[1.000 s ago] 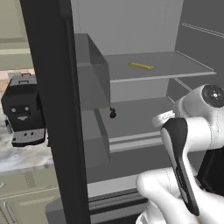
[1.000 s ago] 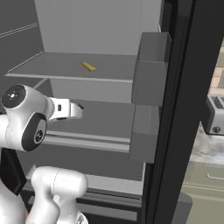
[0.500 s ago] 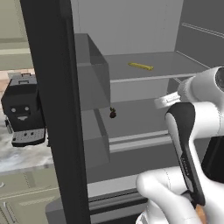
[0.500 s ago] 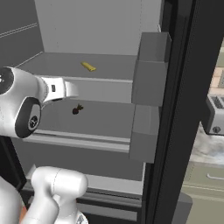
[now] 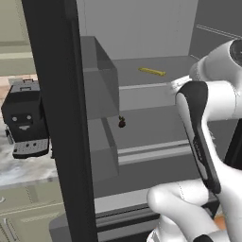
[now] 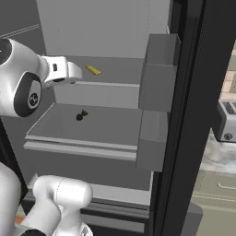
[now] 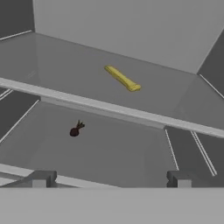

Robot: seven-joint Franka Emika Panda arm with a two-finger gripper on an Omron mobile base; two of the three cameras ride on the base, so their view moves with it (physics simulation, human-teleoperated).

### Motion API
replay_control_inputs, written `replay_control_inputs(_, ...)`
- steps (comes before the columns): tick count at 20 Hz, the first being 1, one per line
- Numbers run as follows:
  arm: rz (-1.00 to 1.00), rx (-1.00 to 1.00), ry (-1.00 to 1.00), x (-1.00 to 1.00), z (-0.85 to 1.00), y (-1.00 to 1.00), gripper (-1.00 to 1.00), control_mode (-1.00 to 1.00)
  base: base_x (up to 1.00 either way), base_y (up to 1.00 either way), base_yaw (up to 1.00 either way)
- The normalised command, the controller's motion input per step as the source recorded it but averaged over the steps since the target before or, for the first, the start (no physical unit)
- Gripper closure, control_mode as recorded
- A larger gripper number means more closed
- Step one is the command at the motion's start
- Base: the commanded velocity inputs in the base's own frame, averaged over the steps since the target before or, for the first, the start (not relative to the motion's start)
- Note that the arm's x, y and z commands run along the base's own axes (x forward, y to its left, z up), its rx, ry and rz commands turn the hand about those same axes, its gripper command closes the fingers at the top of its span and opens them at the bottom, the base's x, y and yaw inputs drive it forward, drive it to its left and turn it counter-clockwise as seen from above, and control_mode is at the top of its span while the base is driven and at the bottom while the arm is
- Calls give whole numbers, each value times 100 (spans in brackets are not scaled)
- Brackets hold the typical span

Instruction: Retrieve the butter from the fridge and place it on a plate on the dining table. Then retrieve the butter knife by the fridge and place it near the plate.

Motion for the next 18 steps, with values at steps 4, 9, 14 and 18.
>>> replay_control_inputs(4, 0, 0, 0, 76, 0, 0, -100, -100, 0, 0, 0)
replay_control_inputs(9, 0, 2, 1, 96, 0, 0, -100, -100, 0, 0, 0)
replay_control_inputs(14, 2, 6, 6, 88, 0, 0, -100, -100, 0, 0, 0)
replay_control_inputs(18, 0, 1, 24, 88, 0, 0, -100, -100, 0, 0, 0)
